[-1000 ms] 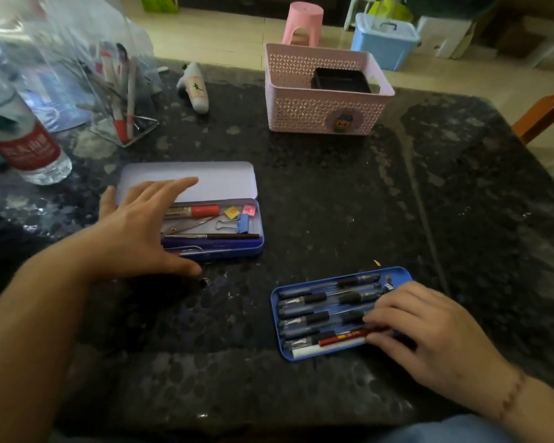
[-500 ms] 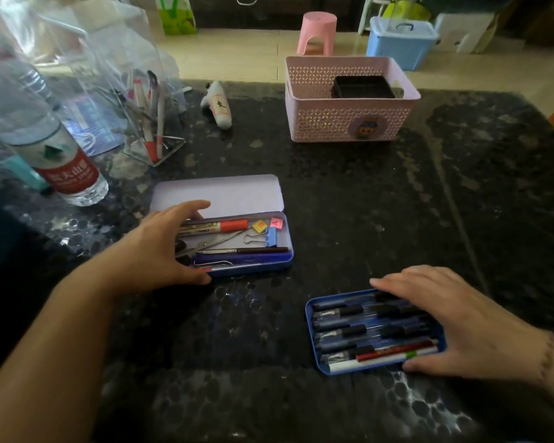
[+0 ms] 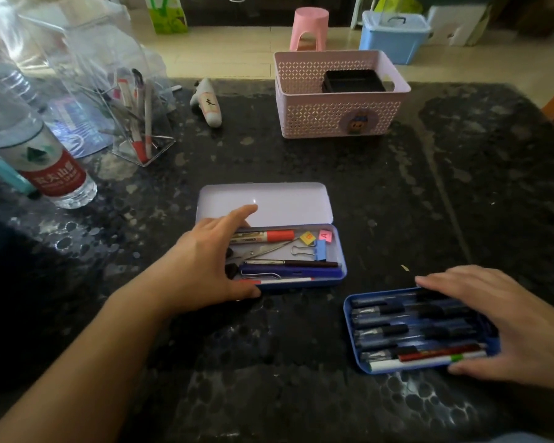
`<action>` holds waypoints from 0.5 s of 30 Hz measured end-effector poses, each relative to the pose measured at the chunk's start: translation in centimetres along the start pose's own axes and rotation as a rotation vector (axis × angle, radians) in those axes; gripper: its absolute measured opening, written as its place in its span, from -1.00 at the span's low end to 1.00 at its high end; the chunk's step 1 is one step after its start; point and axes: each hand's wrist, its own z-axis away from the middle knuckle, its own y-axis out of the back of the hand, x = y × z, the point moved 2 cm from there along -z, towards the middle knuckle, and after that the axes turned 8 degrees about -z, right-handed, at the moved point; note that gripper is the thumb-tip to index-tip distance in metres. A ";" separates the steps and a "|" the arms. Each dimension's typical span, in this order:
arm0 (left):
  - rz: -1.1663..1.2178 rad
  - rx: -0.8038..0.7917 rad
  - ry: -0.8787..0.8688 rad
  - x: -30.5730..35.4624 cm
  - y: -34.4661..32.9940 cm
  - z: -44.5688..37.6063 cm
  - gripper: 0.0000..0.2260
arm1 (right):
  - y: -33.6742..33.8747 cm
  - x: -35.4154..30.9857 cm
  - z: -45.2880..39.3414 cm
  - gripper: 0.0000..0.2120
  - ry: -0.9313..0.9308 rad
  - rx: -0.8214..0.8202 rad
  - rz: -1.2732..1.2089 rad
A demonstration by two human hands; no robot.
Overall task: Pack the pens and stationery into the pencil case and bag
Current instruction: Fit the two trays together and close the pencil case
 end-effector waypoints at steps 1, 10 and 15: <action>-0.002 -0.007 0.001 0.2 0.0 0.0 -0.01 | 0.0 0.2 0.2 -0.04 0.000 0.005 0.005; 0.154 -0.020 0.038 -1.8 3.9 1.6 0.05 | 2.7 -2.0 -1.0 -0.01 0.084 0.124 0.015; 0.135 0.018 -0.038 -0.8 5.1 2.5 0.09 | 4.7 -5.9 -4.7 -0.01 0.246 0.220 -0.005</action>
